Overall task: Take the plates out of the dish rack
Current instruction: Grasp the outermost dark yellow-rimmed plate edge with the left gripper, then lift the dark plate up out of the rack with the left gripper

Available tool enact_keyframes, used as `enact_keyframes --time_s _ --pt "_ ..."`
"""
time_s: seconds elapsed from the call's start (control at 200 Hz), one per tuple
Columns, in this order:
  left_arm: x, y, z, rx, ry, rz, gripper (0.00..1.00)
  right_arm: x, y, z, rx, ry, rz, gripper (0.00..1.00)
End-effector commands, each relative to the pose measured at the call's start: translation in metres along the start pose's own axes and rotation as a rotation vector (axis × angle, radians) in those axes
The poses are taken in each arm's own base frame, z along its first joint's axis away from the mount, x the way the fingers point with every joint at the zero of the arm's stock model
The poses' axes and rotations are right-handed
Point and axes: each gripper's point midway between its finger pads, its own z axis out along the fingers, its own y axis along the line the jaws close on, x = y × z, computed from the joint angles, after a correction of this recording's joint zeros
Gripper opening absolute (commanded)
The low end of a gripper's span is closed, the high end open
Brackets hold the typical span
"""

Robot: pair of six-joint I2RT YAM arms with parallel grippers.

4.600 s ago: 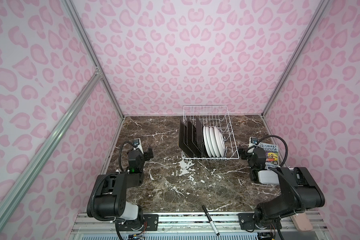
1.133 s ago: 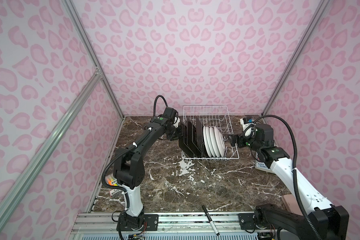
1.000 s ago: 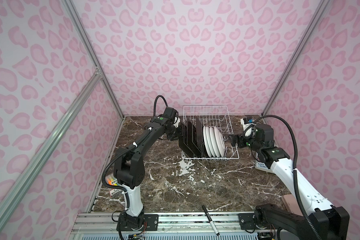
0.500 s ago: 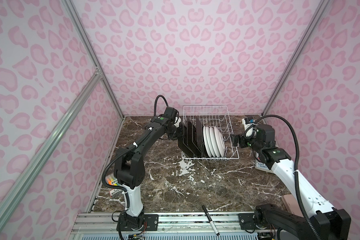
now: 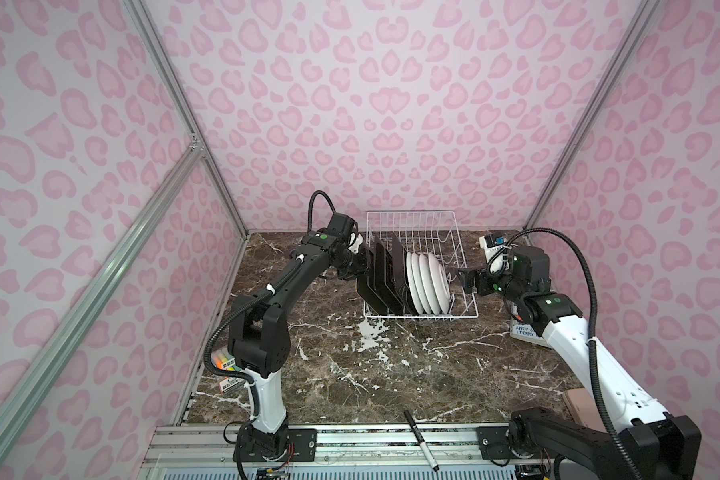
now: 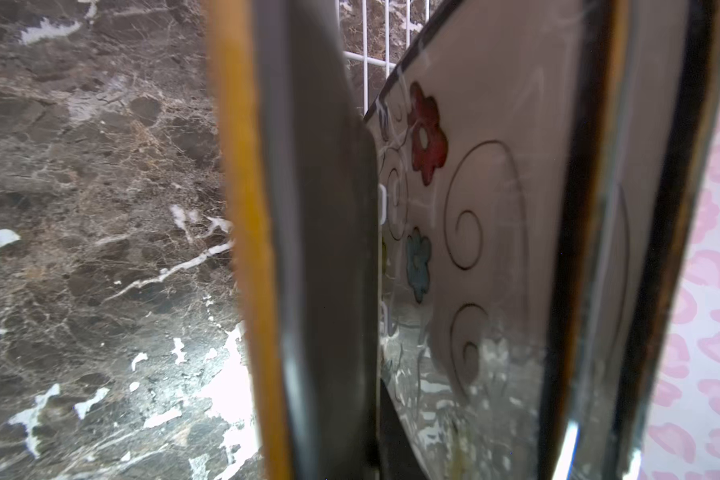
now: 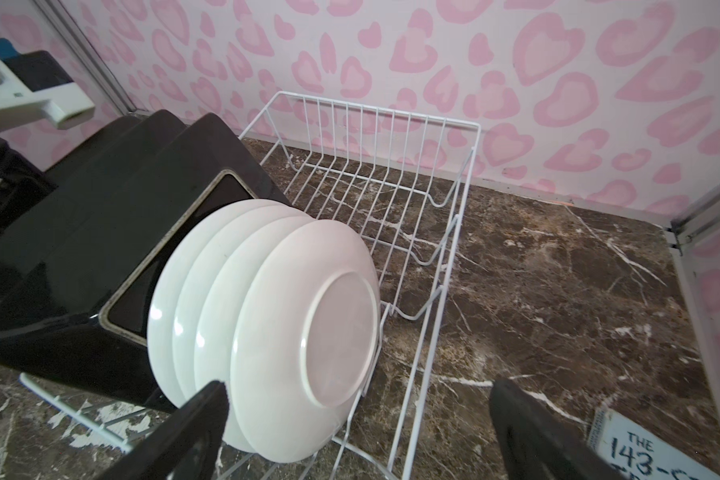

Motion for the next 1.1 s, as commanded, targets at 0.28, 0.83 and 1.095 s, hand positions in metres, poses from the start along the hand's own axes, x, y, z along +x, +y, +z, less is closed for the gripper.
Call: enact_keyframes --time_s 0.28,0.83,1.095 --pt "-0.005 -0.019 -0.038 0.012 -0.069 0.019 0.03 0.0 0.019 0.003 -0.096 0.013 -0.023 1.0" --pt "-0.019 -0.046 -0.096 0.011 -0.17 0.102 0.04 0.0 0.021 0.004 -0.089 0.008 -0.008 1.0" --pt "-0.024 -0.05 -0.12 0.011 -0.242 0.112 0.04 0.001 0.025 0.003 -0.094 0.004 -0.005 1.0"
